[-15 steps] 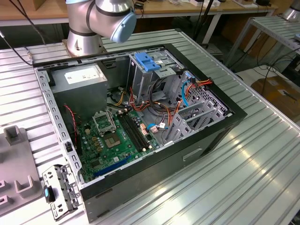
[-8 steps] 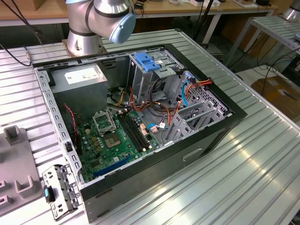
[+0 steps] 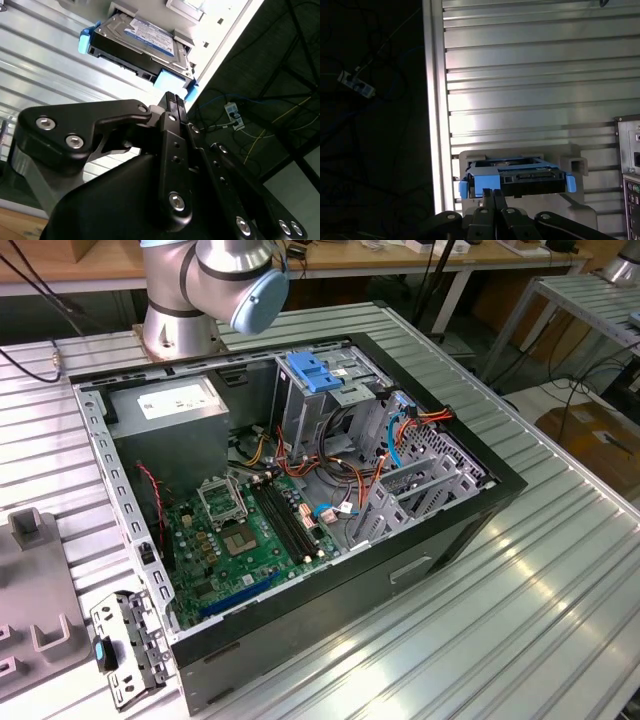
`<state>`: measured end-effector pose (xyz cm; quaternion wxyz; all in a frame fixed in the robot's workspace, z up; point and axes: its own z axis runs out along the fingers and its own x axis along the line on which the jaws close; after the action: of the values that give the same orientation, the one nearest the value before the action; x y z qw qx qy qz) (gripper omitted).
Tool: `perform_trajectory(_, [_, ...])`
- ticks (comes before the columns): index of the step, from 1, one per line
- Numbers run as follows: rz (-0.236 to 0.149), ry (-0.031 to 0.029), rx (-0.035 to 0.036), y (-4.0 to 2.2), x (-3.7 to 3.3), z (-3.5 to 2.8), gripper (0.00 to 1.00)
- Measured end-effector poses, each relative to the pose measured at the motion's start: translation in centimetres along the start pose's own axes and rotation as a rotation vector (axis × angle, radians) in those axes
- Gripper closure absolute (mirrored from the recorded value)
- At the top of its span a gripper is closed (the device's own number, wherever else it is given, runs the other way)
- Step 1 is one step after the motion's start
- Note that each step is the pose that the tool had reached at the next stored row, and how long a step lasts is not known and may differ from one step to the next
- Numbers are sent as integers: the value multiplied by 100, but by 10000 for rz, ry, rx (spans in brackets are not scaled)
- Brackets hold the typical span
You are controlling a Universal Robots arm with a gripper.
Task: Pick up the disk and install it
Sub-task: 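Pick up the disk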
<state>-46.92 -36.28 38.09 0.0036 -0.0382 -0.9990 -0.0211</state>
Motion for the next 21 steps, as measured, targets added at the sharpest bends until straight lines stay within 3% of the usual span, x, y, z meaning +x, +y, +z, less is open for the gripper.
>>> perform_trajectory(13, [-41, 2, 0, -1, 17, 1, 86])
perform_trajectory(21, [-892, 37, 7, -1, 17, 1, 86])
